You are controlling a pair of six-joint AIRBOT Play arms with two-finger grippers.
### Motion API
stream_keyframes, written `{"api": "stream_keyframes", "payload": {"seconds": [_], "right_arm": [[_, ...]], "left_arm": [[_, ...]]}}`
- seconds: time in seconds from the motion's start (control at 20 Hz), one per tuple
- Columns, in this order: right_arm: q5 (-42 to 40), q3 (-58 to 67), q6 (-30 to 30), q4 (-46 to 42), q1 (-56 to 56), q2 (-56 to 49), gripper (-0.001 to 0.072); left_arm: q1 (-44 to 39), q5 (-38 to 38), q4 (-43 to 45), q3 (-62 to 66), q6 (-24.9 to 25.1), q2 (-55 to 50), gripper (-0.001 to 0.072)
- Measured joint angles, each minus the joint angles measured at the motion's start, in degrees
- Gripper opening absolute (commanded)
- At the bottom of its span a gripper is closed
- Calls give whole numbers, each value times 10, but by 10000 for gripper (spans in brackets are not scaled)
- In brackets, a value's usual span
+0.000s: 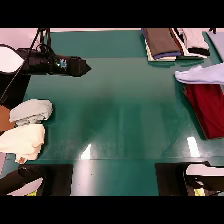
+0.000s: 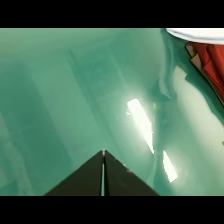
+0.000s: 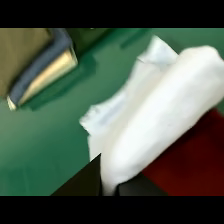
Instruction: Fold the shirts.
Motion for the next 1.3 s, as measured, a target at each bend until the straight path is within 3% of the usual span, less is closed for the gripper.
{"api": "stream_keyframes", "payload": {"seconds": [0.6,1.0,1.05,1.15,1.2,1.3], "right_arm": [[59,99,-6,26,-29,61,17],[122,-86,1,-81,-97,163,27],[128,-117,2,-95,-112,178,66],[138,-171,-4,-112,-141,202,509],[143,-192,-10,-120,-154,210,562],[159,-215,-17,-133,-180,218,561]], "left_arm": [[0,-4,6,0,-7,0,22],[0,-14,7,0,7,0,22],[0,-15,7,0,10,0,22],[0,-15,7,0,16,0,22],[0,-15,7,0,17,0,22],[0,-15,7,0,19,0,22]]}}
